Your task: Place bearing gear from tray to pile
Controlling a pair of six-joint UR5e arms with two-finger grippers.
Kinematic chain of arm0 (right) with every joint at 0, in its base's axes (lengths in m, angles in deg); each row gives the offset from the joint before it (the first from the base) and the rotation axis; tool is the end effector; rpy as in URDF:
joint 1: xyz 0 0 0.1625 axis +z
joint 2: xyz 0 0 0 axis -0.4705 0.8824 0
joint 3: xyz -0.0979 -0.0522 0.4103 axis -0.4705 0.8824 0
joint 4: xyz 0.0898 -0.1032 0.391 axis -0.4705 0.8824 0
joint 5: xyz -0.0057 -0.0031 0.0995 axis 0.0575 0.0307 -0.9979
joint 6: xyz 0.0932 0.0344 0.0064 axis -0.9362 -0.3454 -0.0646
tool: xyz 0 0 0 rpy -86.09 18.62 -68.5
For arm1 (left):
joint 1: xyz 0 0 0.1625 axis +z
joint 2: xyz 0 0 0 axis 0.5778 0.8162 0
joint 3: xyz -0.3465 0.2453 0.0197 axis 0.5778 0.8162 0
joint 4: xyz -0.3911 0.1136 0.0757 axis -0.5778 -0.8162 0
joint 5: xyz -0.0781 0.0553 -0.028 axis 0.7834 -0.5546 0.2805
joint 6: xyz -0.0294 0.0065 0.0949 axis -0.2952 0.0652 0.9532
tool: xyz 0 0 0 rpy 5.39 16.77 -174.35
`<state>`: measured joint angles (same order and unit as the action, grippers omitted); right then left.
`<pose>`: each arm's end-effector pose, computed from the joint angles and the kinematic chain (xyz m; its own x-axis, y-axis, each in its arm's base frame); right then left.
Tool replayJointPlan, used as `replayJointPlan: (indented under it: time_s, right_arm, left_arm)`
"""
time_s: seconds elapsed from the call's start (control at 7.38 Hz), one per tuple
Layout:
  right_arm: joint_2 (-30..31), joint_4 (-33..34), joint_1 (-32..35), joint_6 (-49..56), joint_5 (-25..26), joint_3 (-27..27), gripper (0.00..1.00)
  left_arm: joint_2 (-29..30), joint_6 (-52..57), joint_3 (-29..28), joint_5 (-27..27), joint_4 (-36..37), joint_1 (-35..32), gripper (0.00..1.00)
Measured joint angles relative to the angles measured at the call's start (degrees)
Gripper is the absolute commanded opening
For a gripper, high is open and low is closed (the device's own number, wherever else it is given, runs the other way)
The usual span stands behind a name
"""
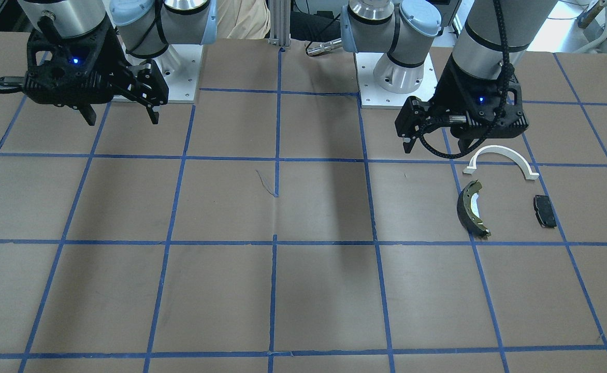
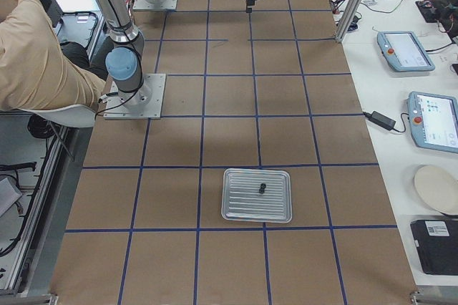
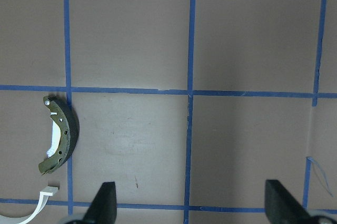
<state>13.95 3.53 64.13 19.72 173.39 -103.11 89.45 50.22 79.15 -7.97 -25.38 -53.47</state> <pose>0.1504 -0.4946 0.5254 -0.9976 -0.0655 0.0211 -0.0657 0.9978 -0.0105 -0.1200 -0.5142 0.4937 -0.9992 -0.0328 -0.0211 -0.0319 0.9987 -0.0406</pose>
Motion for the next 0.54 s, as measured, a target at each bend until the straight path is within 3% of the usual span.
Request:
replayJointPlan:
  time_s: [0.27,0.54]
  right_arm:
    - [-0.2,0.2,-1.0,1.3,0.1,-0.5,1.00]
    - [-0.9,0.6,-8.7,11.9,0.0,-0.8,1.00]
  left_arm:
    - [-0.2,0.0,0.1,0.0,0.3,0.0,1.00]
    - [-0.5,-0.1,0.2,0.0,0.3,0.0,1.00]
